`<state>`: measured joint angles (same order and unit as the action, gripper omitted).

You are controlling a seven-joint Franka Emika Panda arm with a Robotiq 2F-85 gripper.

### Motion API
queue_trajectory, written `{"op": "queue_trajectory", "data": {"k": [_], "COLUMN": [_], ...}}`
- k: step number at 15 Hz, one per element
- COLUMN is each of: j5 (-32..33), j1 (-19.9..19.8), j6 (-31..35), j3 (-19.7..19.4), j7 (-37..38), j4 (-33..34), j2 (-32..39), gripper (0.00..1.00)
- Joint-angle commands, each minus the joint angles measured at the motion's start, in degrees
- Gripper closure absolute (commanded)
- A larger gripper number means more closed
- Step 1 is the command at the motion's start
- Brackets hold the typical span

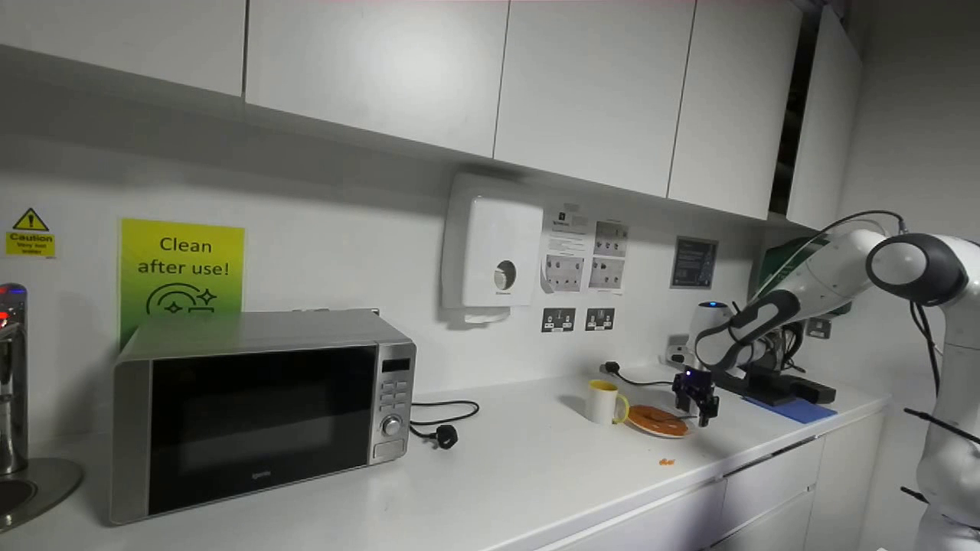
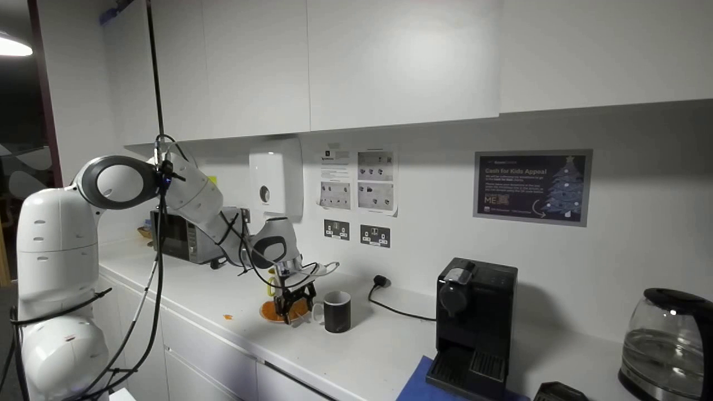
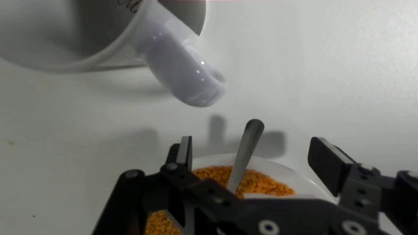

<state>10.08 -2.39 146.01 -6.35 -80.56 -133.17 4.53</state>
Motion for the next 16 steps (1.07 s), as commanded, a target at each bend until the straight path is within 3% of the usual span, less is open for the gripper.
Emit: {"op": "queue_trajectory", "data": {"k": [1, 4, 5, 13, 14, 16], "j5": [2.06, 2.54, 2.72, 4.06, 4.67, 6.13], "j1": [-1.17, -1.18, -1.18, -1.35, -1.40, -1.58], "j6": [-1.20, -1.27, -1.28, -1.42, -1.36, -1.51], "j3": [0.83, 0.90, 0.87, 0.63, 0.53, 0.37], "j7": [0.47, 0.58, 0.69, 1.21, 1.57, 2.03], "j4": [1.96, 2.05, 2.06, 2.11, 2.11, 2.20], "j2": [1.44, 1.84, 1.88, 1.48, 1.43, 1.21], "gripper": [0.06, 0.19, 0.38, 0.97, 1.00, 0.97]}}
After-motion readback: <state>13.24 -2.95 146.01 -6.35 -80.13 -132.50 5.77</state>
